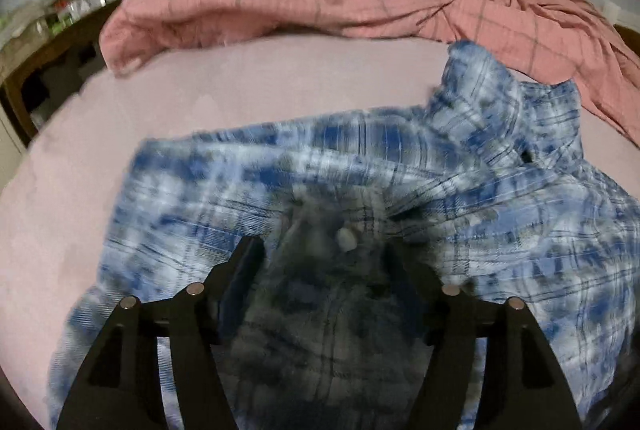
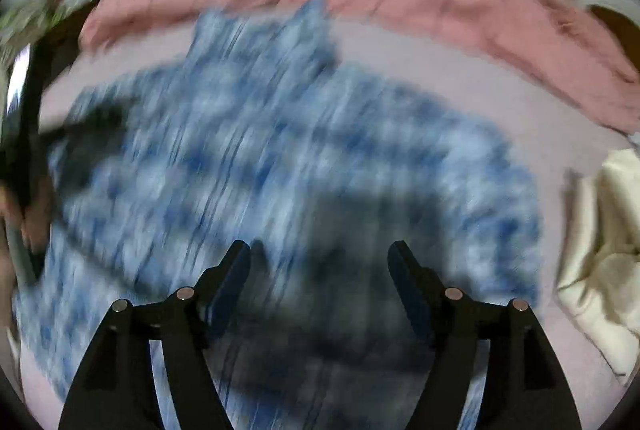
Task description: Fold large clothes
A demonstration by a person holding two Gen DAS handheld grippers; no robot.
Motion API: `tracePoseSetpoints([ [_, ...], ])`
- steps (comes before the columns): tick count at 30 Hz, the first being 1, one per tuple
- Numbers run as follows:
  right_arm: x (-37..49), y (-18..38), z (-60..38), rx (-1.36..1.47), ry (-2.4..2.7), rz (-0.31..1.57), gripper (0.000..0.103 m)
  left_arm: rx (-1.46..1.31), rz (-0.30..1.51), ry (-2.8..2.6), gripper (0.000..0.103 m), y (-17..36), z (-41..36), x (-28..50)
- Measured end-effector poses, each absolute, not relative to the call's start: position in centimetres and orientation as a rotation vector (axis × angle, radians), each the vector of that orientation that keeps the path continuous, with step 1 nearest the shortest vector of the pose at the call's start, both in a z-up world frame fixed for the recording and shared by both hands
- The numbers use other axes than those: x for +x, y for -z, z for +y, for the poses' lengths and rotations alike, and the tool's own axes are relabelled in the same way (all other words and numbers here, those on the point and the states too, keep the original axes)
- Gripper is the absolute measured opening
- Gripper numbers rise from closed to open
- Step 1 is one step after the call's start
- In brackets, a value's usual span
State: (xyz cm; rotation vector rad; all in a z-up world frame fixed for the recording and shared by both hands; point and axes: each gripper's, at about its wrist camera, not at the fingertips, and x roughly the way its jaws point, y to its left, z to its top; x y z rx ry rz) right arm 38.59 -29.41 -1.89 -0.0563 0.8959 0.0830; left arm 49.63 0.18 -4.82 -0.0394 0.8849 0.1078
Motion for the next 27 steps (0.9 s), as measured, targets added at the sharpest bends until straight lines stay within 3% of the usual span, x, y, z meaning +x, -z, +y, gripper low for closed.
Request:
tracePoseSetpoints([
  [4,40.6,3.2,-30.7,-0.044,-0.012,0.936,0.073,-0.102,0.900,-0.158,0.086,5.2,1.5,50.2],
  [9,40.9,3.8,-32.4,-0.003,-0.001,0.987,0.073,-0.066,0.878,-0.188,0.086,5.1,1.0,49.9],
  [11,40.5,3.6,-33.3,0.010,-0.012,0.993,0.062,-0.083,0.872,-0.179,0.086,5.0,1.2,49.7],
  [13,40.1,3.5,-34.4,0.051,-0.008,0.991,0.022,-0.116,0.860,-0.156,0.085,4.9,1.8,49.3],
  [15,40.4,3.9,-35.1,0.060,0.040,0.999,0.006,-0.135,0.836,-0.130,0.081,4.5,2.2,48.7],
  [22,38.6,0.5,-35.4,0.052,0.086,0.824,0.005,-0.046,0.686,-0.201,0.073,1.9,2.8,45.1],
  [27,35.0,-3.2,-34.9,0.080,0.006,0.671,0.005,-0.001,0.446,-0.208,0.073,-3.8,3.1,38.7],
])
